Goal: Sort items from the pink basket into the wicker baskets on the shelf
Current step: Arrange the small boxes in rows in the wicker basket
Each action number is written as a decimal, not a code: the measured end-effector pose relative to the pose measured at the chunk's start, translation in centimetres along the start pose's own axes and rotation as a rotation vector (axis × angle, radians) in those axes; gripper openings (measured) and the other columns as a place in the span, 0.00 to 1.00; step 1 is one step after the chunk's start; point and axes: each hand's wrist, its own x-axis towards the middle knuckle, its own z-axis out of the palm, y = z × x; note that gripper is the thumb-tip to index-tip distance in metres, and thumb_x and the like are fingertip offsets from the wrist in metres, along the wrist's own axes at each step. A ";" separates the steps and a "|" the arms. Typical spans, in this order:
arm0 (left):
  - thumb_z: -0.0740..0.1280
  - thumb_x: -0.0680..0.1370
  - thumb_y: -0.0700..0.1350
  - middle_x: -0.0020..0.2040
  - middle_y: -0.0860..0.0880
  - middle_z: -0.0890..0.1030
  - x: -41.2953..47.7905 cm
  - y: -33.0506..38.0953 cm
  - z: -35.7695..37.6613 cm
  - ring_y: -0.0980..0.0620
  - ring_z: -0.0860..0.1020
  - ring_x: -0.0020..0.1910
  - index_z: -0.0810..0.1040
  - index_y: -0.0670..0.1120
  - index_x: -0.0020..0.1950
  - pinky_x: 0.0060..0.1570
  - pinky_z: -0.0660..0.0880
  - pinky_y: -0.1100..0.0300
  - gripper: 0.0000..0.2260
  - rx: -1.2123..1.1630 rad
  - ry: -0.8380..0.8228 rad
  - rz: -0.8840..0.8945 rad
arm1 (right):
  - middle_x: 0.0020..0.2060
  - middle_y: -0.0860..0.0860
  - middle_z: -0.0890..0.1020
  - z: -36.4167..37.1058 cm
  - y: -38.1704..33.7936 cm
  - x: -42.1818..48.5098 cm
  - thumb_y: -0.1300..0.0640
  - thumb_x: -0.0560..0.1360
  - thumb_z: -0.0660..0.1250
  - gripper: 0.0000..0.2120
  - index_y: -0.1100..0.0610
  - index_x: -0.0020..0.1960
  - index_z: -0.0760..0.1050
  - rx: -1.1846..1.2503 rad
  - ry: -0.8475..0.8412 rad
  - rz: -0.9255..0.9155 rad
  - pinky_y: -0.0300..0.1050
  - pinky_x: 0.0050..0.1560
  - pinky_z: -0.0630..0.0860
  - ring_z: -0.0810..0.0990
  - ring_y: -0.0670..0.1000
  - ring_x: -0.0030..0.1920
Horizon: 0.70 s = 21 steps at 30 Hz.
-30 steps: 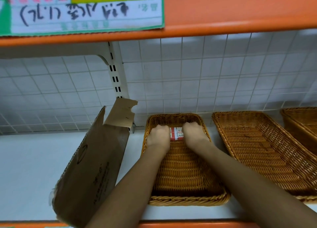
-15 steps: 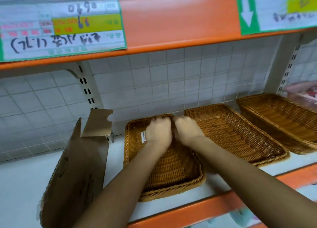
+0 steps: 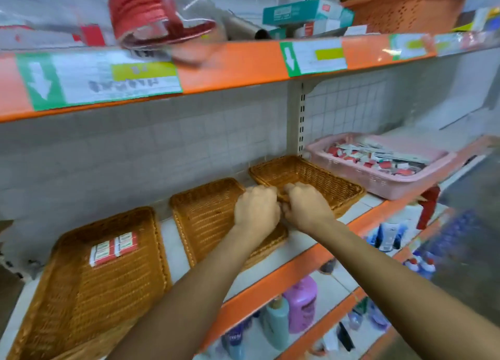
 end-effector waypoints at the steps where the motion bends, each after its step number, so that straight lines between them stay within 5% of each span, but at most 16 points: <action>1: 0.61 0.79 0.48 0.56 0.44 0.78 0.8 2.0 0.4 0.42 0.76 0.57 0.75 0.45 0.57 0.51 0.73 0.54 0.10 -0.005 0.000 0.025 | 0.54 0.59 0.76 -0.7 1.9 -0.2 0.56 0.75 0.62 0.13 0.60 0.57 0.73 -0.012 0.009 0.017 0.49 0.51 0.72 0.74 0.60 0.58; 6: 0.60 0.79 0.47 0.56 0.43 0.78 4.2 10.9 2.2 0.41 0.76 0.57 0.75 0.45 0.58 0.50 0.73 0.51 0.11 -0.051 0.002 0.123 | 0.54 0.59 0.79 -3.5 11.0 -1.1 0.58 0.73 0.61 0.12 0.59 0.55 0.75 -0.068 0.046 0.082 0.48 0.47 0.72 0.77 0.60 0.55; 11: 0.60 0.78 0.45 0.55 0.42 0.80 7.1 17.2 3.1 0.40 0.78 0.54 0.77 0.47 0.59 0.48 0.74 0.51 0.12 -0.089 -0.004 0.191 | 0.56 0.59 0.78 -5.3 17.7 -1.4 0.59 0.73 0.61 0.16 0.60 0.59 0.75 -0.053 0.072 0.163 0.49 0.55 0.73 0.74 0.60 0.59; 21: 0.60 0.78 0.43 0.59 0.42 0.79 15.8 22.8 7.2 0.41 0.75 0.59 0.77 0.45 0.62 0.55 0.72 0.50 0.14 -0.161 -0.055 0.277 | 0.57 0.59 0.79 -6.3 26.1 2.7 0.61 0.72 0.61 0.17 0.61 0.60 0.76 -0.023 0.085 0.237 0.48 0.58 0.71 0.75 0.59 0.60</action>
